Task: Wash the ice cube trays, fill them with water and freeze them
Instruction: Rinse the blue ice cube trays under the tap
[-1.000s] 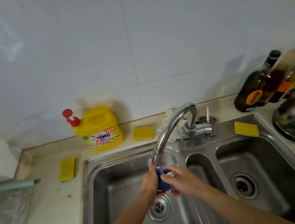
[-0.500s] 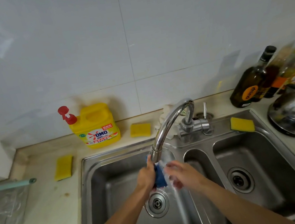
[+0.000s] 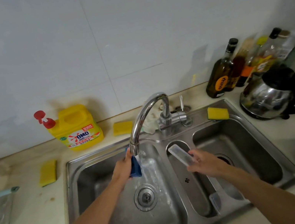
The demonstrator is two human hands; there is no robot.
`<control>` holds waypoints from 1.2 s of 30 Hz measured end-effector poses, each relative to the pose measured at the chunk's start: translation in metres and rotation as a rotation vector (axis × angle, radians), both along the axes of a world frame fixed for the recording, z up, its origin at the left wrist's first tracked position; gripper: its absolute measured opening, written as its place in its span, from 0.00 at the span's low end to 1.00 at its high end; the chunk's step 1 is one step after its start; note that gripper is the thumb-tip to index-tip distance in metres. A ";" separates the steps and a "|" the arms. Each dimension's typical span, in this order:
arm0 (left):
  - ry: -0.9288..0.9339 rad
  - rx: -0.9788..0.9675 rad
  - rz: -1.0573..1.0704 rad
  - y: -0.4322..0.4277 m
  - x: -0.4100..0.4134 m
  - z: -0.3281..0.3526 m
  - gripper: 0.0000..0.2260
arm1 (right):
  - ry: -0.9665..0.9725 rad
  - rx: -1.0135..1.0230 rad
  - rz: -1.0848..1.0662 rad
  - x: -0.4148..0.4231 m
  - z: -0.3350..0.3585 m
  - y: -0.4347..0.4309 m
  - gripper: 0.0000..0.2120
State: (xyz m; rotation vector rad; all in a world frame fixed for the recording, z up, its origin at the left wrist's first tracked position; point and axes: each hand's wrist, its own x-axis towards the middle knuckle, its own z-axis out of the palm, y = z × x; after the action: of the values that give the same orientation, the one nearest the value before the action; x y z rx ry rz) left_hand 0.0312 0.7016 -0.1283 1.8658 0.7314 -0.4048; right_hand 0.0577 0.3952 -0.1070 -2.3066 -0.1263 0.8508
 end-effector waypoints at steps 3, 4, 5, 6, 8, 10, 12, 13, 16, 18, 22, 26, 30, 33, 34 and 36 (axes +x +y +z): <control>-0.014 0.055 0.045 -0.015 0.004 -0.007 0.14 | -0.084 -0.176 0.092 -0.015 -0.003 -0.029 0.24; -0.015 0.072 0.069 -0.016 0.004 -0.010 0.14 | -0.108 -0.212 0.117 -0.019 -0.004 -0.039 0.22; -0.017 0.079 0.100 -0.017 0.005 -0.011 0.14 | -0.123 -0.245 0.142 -0.023 -0.006 -0.050 0.21; -0.018 0.068 0.140 -0.017 0.005 -0.012 0.14 | -0.125 -0.277 0.169 -0.028 -0.008 -0.060 0.21; -0.003 0.025 0.233 -0.018 0.006 -0.015 0.13 | -0.100 -0.335 0.228 -0.037 -0.013 -0.078 0.24; -0.001 -0.007 0.299 -0.019 0.006 -0.016 0.12 | -0.068 -0.363 0.255 -0.048 -0.018 -0.091 0.28; -0.006 -0.036 0.338 -0.021 0.006 -0.018 0.16 | -0.050 -0.381 0.289 -0.059 -0.024 -0.101 0.30; 0.001 -0.054 0.350 -0.023 0.005 -0.019 0.18 | -0.049 -0.391 0.311 -0.064 -0.028 -0.105 0.31; 0.017 -0.126 0.402 -0.030 -0.004 -0.023 0.23 | -0.074 -0.406 0.357 -0.076 -0.037 -0.113 0.33; 0.024 -0.162 0.417 -0.036 -0.012 -0.027 0.29 | -0.101 -0.415 0.374 -0.081 -0.042 -0.117 0.36; -0.008 -0.230 0.427 -0.043 -0.027 -0.029 0.32 | -0.128 -0.478 0.423 -0.087 -0.046 -0.124 0.40; -0.043 -0.174 0.393 -0.044 -0.032 -0.022 0.28 | -0.123 -0.482 0.420 -0.086 -0.043 -0.122 0.43; -0.034 -0.192 0.402 -0.040 -0.029 -0.017 0.25 | -0.155 -0.437 0.366 -0.074 -0.033 -0.109 0.43; -0.028 -0.229 0.425 -0.037 -0.028 -0.013 0.23 | -0.184 -0.390 0.364 -0.062 -0.023 -0.091 0.41; -0.030 -0.243 0.426 -0.035 -0.028 -0.011 0.23 | -0.202 -0.367 0.362 -0.058 -0.021 -0.084 0.39; -0.025 -0.269 0.423 -0.032 -0.027 -0.007 0.22 | -0.224 -0.304 0.326 -0.049 -0.015 -0.065 0.35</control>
State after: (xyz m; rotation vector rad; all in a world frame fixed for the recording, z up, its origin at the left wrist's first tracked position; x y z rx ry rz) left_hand 0.0042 0.6695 -0.1356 1.4168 0.9771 -0.1950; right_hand 0.0089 0.3304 -0.1218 -2.7119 -0.5142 0.8092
